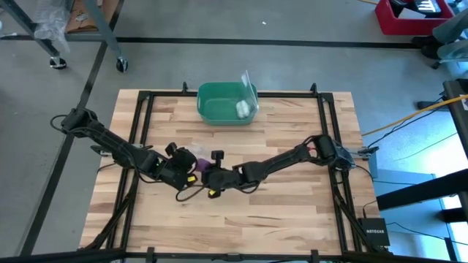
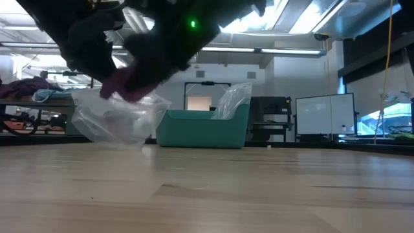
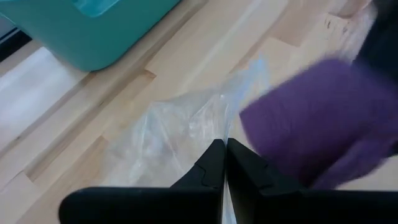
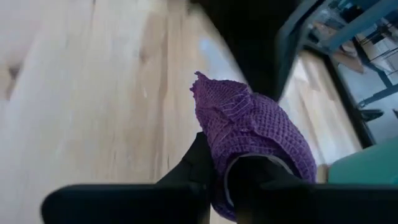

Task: Roll bandage
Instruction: Put the violet bandage into the zip bag

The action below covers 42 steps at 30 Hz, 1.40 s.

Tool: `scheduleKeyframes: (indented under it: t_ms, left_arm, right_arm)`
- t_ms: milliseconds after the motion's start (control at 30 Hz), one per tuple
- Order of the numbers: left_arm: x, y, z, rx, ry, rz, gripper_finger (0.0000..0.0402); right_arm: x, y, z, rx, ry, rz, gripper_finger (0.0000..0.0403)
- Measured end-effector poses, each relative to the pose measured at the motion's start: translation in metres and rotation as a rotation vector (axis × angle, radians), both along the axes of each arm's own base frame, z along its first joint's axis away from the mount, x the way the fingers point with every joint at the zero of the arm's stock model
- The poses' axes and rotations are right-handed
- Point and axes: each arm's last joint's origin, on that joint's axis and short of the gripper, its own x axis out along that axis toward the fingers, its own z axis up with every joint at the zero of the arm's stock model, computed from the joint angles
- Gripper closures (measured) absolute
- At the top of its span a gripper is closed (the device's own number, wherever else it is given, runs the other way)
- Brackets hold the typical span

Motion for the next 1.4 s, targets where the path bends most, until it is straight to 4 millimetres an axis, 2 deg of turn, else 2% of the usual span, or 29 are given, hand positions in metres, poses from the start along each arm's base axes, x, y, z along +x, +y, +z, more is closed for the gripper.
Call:
scheduleKeyframes:
  t_ms: [67, 333, 500, 733, 833, 1033, 1400]
  left_arm:
    - [0.001, -0.001, 0.003, -0.005, -0.011, -0.003, 0.0397]
    - [0.004, -0.004, 0.009, -0.032, -0.025, -0.015, 0.0397]
    - [0.004, -0.005, 0.009, -0.070, -0.010, -0.035, 0.0397]
    - [0.006, -0.006, 0.010, -0.084, -0.030, -0.043, 0.0396]
    - [0.005, -0.005, 0.009, -0.078, -0.017, -0.042, 0.0396]
    - [0.003, -0.004, 0.008, -0.076, 0.007, -0.035, 0.0396]
    - [0.005, -0.005, 0.011, -0.095, -0.027, -0.005, 0.0396]
  right_arm:
    - [0.000, -0.001, -0.006, -0.002, 0.020, -0.004, 0.0370]
    - [0.000, -0.008, -0.007, -0.012, 0.027, -0.062, 0.0372]
    - [-0.002, -0.013, -0.001, -0.118, -0.026, -0.229, 0.0373]
    - [0.001, -0.011, 0.002, -0.034, -0.043, -0.141, 0.0374]
    - [-0.003, -0.009, 0.004, -0.085, -0.010, -0.142, 0.0374]
    - [-0.016, 0.002, 0.036, -0.153, -0.032, -0.154, 0.0373]
    - [-0.014, 0.002, 0.036, -0.052, -0.067, -0.139, 0.0373]
